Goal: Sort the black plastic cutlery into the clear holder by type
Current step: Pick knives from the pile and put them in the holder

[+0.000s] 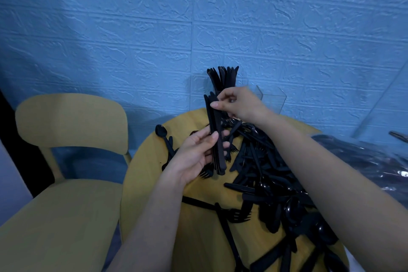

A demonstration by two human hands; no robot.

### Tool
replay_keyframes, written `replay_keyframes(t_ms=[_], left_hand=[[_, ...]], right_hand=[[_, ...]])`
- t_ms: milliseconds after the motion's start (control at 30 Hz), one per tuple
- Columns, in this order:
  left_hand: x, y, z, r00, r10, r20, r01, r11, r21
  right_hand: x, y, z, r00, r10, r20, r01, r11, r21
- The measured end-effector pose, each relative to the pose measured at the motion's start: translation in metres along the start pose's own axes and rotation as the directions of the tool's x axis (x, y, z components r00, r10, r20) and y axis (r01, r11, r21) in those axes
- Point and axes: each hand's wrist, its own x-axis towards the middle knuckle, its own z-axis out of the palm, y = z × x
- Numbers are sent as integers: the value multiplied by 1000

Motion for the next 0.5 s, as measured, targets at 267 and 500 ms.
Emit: replay_keyframes(t_ms=[267, 500], left_hand=[[4, -3, -6, 991, 17, -131, -22, 999, -34], [5, -4, -8, 981, 31, -191, -43, 997, -61]], right_hand=[[-5, 20, -16, 987, -13, 163, 76, 919, -387], [-19, 31, 2, 745, 326, 582, 324, 587, -742]])
